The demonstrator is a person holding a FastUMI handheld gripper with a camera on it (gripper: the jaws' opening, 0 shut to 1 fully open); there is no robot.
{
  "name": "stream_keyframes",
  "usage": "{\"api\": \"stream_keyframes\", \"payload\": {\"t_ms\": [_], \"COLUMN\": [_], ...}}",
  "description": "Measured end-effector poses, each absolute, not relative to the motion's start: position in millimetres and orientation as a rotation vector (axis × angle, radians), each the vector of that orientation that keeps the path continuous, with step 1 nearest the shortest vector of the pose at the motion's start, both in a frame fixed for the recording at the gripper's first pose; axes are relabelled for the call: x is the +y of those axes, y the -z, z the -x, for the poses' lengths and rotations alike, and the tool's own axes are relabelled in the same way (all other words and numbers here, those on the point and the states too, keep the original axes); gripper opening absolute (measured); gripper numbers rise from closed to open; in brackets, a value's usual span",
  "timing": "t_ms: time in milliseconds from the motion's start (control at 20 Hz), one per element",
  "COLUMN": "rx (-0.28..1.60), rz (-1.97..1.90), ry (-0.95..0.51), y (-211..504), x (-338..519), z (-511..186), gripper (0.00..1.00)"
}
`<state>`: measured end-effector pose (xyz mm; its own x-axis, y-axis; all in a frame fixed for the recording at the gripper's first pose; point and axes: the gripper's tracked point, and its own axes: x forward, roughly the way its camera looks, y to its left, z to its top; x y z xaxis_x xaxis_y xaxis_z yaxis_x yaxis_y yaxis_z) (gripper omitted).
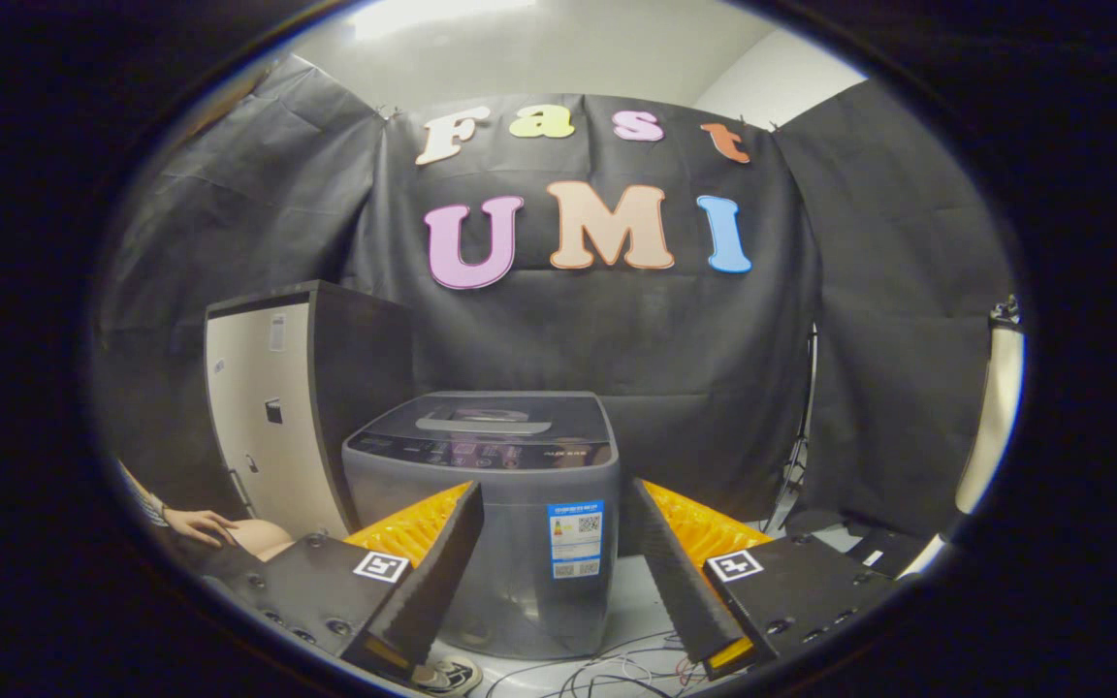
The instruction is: Put the clothes into the washing machine and then close the washing machine lid.
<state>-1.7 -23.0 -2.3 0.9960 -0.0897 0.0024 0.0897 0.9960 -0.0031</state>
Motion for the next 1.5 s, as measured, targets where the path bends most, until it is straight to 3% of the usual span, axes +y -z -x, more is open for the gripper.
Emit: {"api": "stream_keyframes", "payload": {"t_ms": [1500], "rx": [0.006], "rz": [0.007], "ry": [0.078], "y": [3.4], "x": [-21.3], "z": [1.7], "gripper": [0.96]}}
